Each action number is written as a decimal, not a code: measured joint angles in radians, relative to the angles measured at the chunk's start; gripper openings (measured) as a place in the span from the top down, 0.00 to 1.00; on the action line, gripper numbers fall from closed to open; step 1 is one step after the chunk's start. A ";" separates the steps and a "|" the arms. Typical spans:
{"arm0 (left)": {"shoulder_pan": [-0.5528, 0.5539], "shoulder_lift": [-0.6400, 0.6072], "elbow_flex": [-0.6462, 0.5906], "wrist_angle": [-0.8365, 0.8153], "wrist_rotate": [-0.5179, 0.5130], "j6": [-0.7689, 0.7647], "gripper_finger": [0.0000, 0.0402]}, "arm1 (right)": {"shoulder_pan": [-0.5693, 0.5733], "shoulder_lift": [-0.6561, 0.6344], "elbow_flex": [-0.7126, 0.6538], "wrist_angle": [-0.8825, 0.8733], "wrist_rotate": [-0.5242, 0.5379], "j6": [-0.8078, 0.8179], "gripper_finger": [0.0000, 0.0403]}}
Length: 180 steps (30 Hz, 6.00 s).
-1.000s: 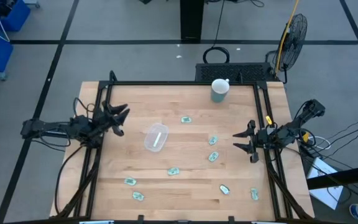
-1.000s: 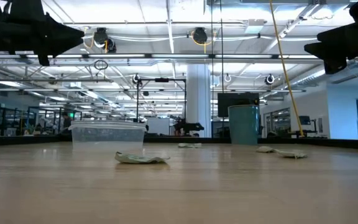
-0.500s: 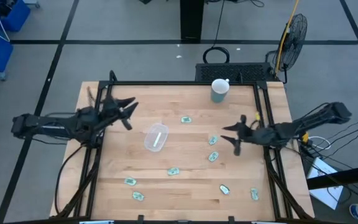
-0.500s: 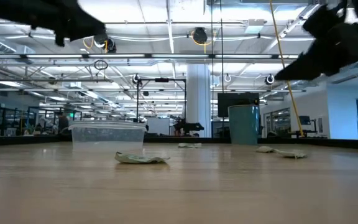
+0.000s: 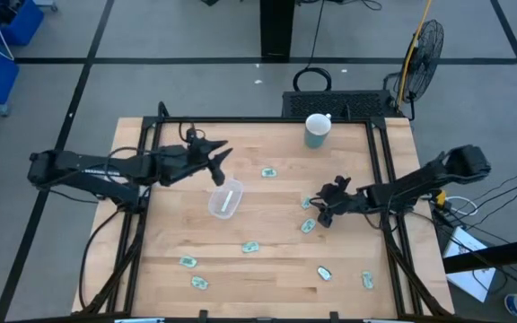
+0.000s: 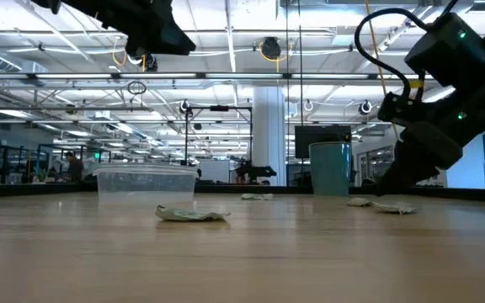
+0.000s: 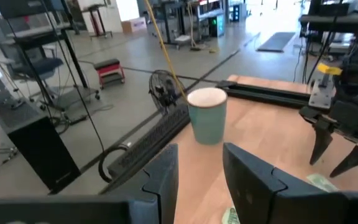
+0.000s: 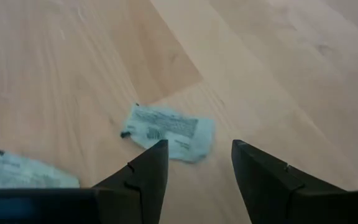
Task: Pick and place Stevia / Truvia into bins
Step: Put the green stevia packet into the transparent bin
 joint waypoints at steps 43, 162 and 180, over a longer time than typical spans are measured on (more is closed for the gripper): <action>0.000 -0.160 -0.001 0.014 -0.331 0.106 0.67 | -0.107 0.706 0.904 0.237 -0.107 -0.801 1.00; -0.036 0.266 -0.002 0.000 0.320 -0.008 0.46 | -0.128 0.544 0.470 0.844 0.052 -1.223 1.00; 0.006 0.295 -0.002 0.044 0.311 -0.027 0.97 | -0.128 0.544 0.470 0.847 0.053 -1.195 1.00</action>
